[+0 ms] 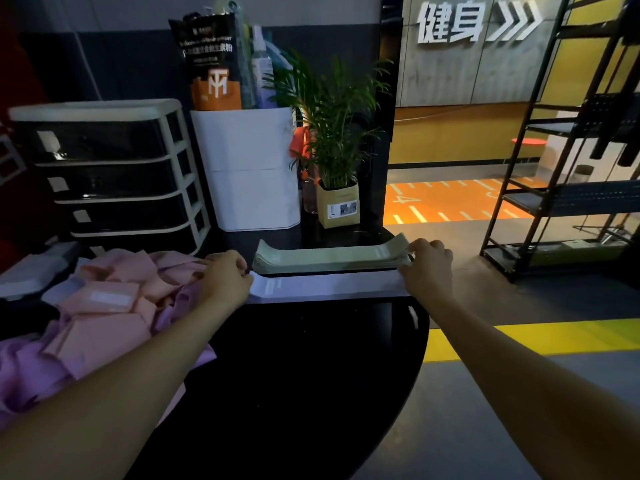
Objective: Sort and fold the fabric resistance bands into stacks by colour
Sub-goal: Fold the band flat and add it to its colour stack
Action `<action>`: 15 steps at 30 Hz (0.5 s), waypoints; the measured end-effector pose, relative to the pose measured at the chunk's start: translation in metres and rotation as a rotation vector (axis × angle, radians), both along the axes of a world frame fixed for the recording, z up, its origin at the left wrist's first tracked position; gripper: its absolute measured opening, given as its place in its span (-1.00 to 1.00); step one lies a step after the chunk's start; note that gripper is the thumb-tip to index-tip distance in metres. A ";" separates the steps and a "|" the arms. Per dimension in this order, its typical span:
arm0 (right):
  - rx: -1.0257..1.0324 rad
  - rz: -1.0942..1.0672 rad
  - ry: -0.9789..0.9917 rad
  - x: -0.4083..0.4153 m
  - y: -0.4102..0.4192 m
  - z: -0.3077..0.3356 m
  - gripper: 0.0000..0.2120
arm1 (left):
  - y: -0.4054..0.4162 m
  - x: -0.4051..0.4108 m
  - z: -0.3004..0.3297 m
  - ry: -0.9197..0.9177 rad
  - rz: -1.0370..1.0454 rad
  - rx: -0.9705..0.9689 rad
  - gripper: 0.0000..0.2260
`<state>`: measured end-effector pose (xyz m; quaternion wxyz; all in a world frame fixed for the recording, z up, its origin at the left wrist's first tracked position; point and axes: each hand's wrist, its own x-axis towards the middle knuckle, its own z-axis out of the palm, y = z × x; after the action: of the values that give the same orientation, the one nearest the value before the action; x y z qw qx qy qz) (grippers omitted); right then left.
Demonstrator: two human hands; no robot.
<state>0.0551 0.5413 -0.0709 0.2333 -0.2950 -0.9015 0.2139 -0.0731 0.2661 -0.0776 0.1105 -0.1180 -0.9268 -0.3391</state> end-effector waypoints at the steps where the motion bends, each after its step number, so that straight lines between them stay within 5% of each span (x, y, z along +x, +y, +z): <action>1: 0.033 0.012 0.020 0.000 -0.007 0.000 -0.67 | 0.000 0.002 -0.002 0.031 -0.016 0.020 -0.91; 7: 0.066 0.307 -0.012 -0.001 -0.060 -0.014 -0.65 | 0.003 0.026 -0.017 0.159 -0.086 0.043 -0.76; 15: 0.157 0.326 0.009 0.003 -0.077 -0.037 -0.69 | 0.005 0.041 -0.037 0.198 -0.107 0.034 -0.65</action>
<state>0.0577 0.4648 -0.1074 0.2221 -0.1248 -0.9503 0.1792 -0.0325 0.2713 -0.1142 0.1854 -0.1982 -0.8979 -0.3467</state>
